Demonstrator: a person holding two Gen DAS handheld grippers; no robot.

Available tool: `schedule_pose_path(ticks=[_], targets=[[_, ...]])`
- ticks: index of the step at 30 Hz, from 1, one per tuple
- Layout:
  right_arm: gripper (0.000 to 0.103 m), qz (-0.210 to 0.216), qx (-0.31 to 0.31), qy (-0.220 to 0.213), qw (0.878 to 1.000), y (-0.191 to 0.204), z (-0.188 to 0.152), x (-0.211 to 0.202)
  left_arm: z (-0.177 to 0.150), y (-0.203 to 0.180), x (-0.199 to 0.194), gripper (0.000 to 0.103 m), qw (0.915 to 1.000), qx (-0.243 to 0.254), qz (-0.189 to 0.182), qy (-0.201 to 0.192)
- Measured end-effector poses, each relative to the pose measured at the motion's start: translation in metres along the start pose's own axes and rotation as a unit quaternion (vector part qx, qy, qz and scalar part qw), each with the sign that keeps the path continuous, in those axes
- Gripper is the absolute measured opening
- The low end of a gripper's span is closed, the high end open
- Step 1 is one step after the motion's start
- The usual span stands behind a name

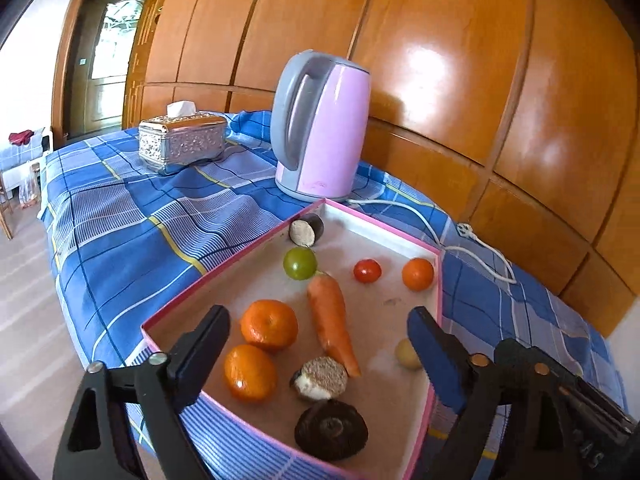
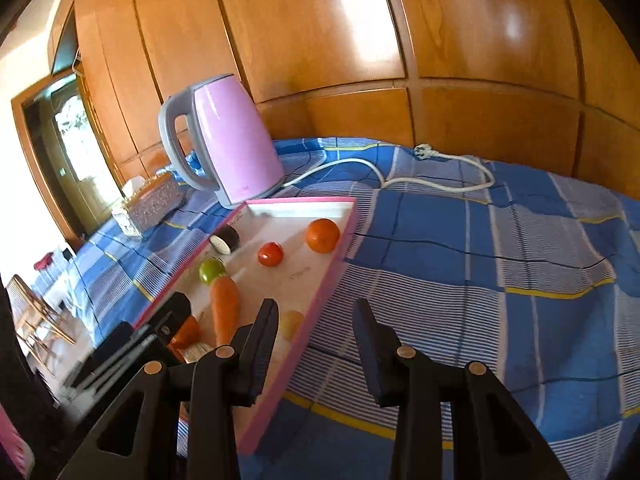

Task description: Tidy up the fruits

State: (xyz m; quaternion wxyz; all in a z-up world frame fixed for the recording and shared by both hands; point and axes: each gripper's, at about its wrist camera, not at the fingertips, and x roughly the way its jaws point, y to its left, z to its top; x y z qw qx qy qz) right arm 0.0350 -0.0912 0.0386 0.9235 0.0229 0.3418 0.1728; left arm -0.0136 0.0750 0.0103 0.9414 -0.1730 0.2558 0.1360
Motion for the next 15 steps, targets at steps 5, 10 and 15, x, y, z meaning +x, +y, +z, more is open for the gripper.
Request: schedule_pose_path(ticks=[5, 10, 15], targets=[[0.039, -0.027, -0.038, -0.006, 0.999, -0.001, -0.011, -0.009, -0.006, 0.0, -0.009, 0.102, 0.9999, 0.009, 0.01, 0.001], [0.039, -0.044, -0.067, -0.013, 0.997, -0.006, -0.021, -0.014, -0.009, 0.0, -0.014, 0.102, 0.9998, 0.014, 0.014, 0.0], [0.039, -0.05, -0.075, -0.008, 0.996, -0.016, -0.031, -0.009, -0.014, -0.005, -0.018, 0.102, 0.9993, 0.031, 0.02, -0.005]])
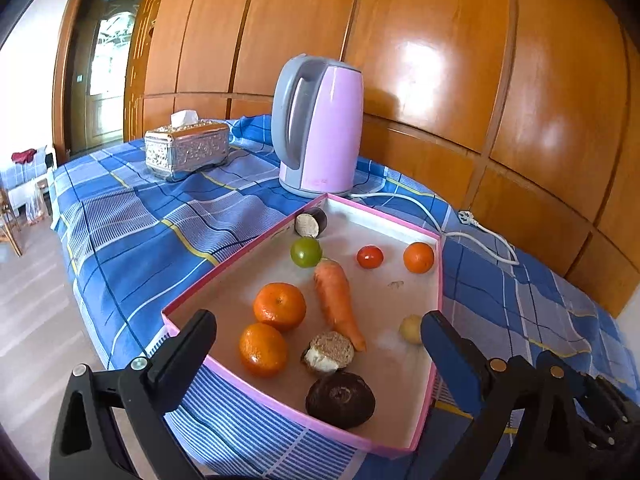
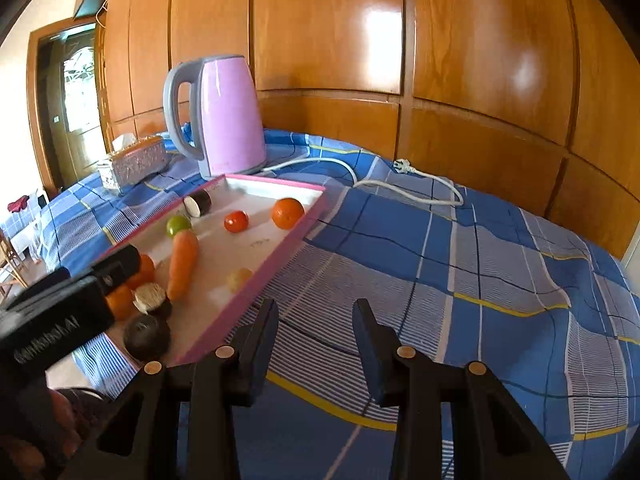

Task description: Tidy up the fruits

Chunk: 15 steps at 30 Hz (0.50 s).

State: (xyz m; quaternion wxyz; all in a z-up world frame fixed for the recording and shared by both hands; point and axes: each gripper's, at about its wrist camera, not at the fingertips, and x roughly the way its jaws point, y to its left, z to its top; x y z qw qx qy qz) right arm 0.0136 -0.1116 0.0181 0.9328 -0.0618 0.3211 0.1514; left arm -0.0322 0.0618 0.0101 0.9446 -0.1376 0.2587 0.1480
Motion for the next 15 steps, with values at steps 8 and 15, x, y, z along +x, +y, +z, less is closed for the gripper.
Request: schedule_pose_path(ticks=[8, 15], targets=[[0.039, 0.014, 0.012, -0.001, 1.0, -0.0046, -0.0016, 0.0052, -0.0029, -0.0055, 0.0031, 0.103, 0.9999, 0.01, 0.009, 0.0], [0.039, 0.017, 0.01, 0.001, 1.0, -0.0023, -0.0013, 0.0082, -0.0046, -0.0106, 0.0042, 0.103, 0.9996, 0.026, 0.011, -0.003]])
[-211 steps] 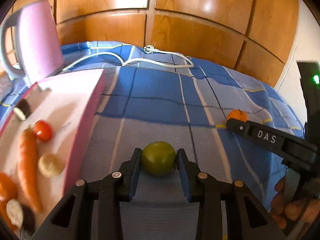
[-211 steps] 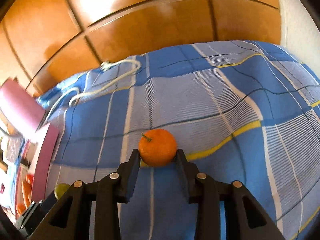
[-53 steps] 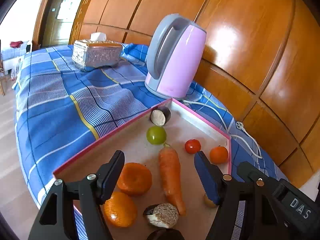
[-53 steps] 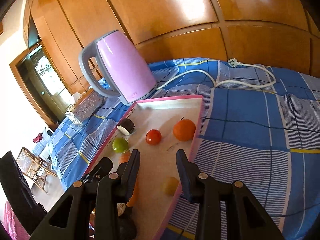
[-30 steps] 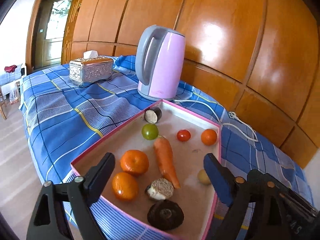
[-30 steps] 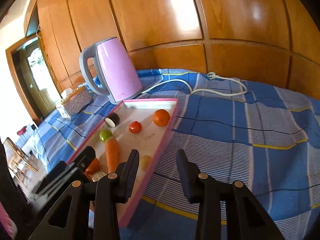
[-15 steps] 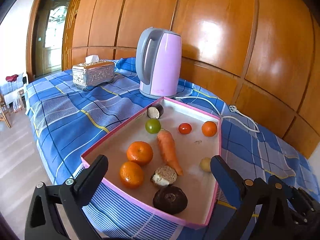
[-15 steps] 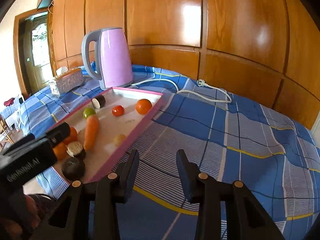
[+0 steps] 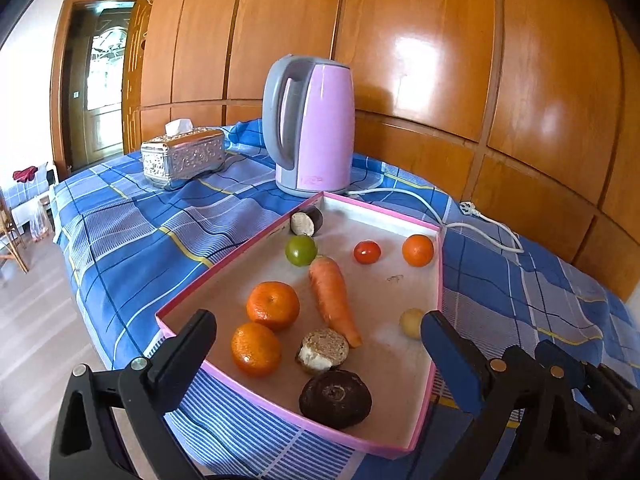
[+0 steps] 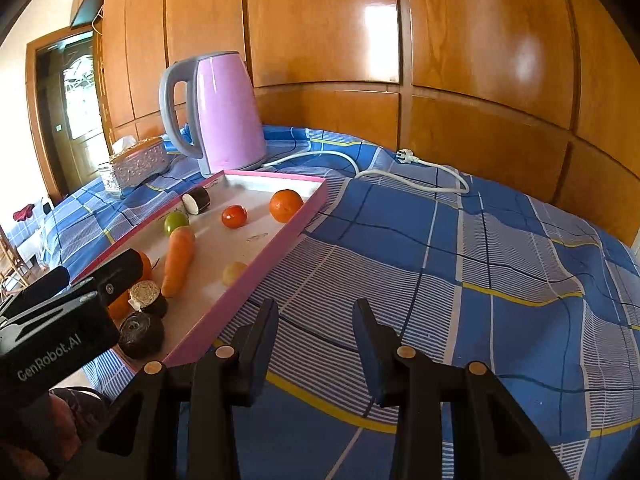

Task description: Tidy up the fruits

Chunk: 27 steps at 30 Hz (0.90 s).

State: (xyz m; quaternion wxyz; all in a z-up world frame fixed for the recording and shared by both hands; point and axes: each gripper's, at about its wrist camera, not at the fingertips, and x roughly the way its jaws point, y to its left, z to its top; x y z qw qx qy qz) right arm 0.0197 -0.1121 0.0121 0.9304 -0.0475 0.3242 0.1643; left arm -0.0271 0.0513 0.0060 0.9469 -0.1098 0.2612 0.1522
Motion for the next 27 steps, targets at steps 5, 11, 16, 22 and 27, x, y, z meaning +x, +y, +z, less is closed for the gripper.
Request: schedule_pose_path(ticks=[5, 11, 16, 22, 27], targets=[[0.039, 0.001, -0.001, 0.001, 1.0, 0.0007, -0.0002, 0.0014, 0.0002, -0.0005, 0.0001, 0.103, 1.0, -0.001, -0.004, -0.002], [0.039, -0.004, -0.001, -0.004, 1.0, 0.0006, -0.0005, 0.0002, 0.0003, -0.0001, -0.0001, 0.103, 1.0, -0.003, -0.005, -0.002], [0.039, -0.009, 0.001, -0.011, 1.0, 0.0001, 0.0001, -0.0025, 0.0003, 0.0002, 0.0003, 0.103, 1.0, -0.004, -0.005, -0.001], [0.039, -0.01, -0.009, -0.009, 1.0, 0.0041, -0.0007, -0.0013, -0.0006, -0.0012, 0.0005, 0.103, 1.0, 0.001, -0.003, -0.002], [0.039, -0.011, -0.018, -0.01, 1.0, 0.0071, -0.0015, -0.0005, -0.0008, -0.0025, 0.0001, 0.103, 1.0, 0.005, -0.003, -0.003]])
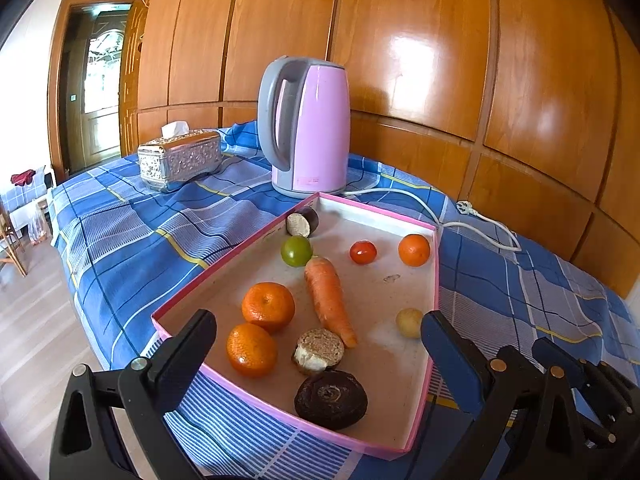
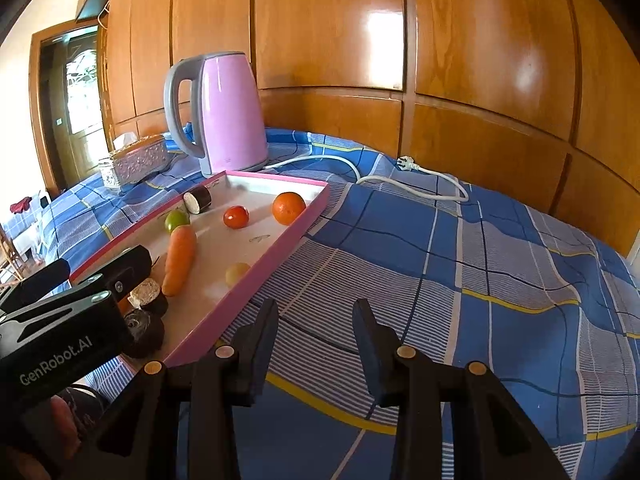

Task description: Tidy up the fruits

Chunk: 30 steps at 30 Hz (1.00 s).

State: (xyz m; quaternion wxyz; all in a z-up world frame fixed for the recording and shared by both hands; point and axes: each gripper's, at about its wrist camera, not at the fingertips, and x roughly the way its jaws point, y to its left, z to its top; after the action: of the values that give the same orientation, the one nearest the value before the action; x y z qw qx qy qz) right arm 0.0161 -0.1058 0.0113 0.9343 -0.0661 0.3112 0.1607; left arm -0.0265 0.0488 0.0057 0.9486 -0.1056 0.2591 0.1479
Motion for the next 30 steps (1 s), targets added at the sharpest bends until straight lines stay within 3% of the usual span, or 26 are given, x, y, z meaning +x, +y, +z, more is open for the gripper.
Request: schedule_pose_path(ticks=[30], targets=[[0.039, 0.0, -0.007, 0.004, 1.0, 0.0012, -0.0014, 0.0012, 0.0, -0.0043, -0.0011, 0.103, 0.9999, 0.007, -0.008, 0.002]])
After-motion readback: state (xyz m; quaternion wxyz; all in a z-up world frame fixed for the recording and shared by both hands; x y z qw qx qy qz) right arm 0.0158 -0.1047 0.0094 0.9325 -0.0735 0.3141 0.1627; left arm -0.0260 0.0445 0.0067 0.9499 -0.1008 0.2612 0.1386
